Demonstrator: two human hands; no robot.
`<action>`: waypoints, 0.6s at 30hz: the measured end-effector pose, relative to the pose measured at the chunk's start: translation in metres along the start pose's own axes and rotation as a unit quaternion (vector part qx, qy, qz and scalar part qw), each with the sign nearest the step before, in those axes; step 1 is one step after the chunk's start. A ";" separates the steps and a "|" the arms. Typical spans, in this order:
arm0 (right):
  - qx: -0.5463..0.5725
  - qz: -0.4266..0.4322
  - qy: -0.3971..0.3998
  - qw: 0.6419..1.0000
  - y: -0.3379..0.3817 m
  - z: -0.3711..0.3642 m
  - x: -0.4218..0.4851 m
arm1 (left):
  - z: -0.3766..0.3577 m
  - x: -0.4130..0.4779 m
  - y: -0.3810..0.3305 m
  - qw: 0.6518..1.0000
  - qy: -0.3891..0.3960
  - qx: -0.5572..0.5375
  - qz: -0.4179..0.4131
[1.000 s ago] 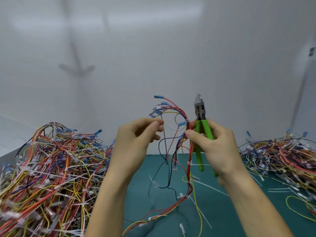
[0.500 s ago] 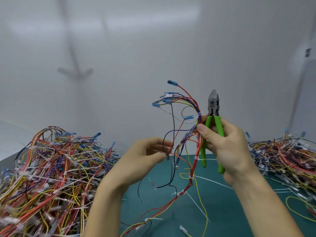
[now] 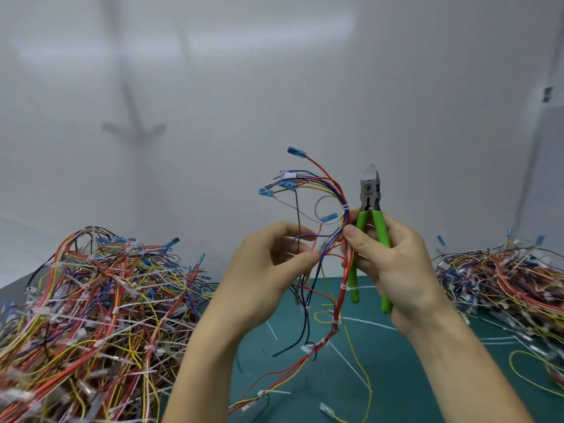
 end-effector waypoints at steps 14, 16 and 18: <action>0.005 -0.009 0.006 1.000 0.000 0.000 0.000 | 0.020 -0.005 -0.012 0.986 -0.109 0.116 -0.059; 0.005 -0.013 -0.002 1.000 -0.001 0.000 0.001 | 0.022 -0.008 -0.022 0.960 -0.156 0.206 -0.107; 0.007 -0.017 -0.013 1.000 -0.002 0.002 0.001 | 0.024 -0.013 -0.027 0.946 -0.208 0.213 -0.131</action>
Point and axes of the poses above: each hand's wrist, its own x-axis towards the middle knuckle, its own z-axis out of the back of the hand, y = z × x, the point moved 7 cm from there along x, towards the middle knuckle, and after that the axes turned 10 degrees about x, right-handed, at the moved point
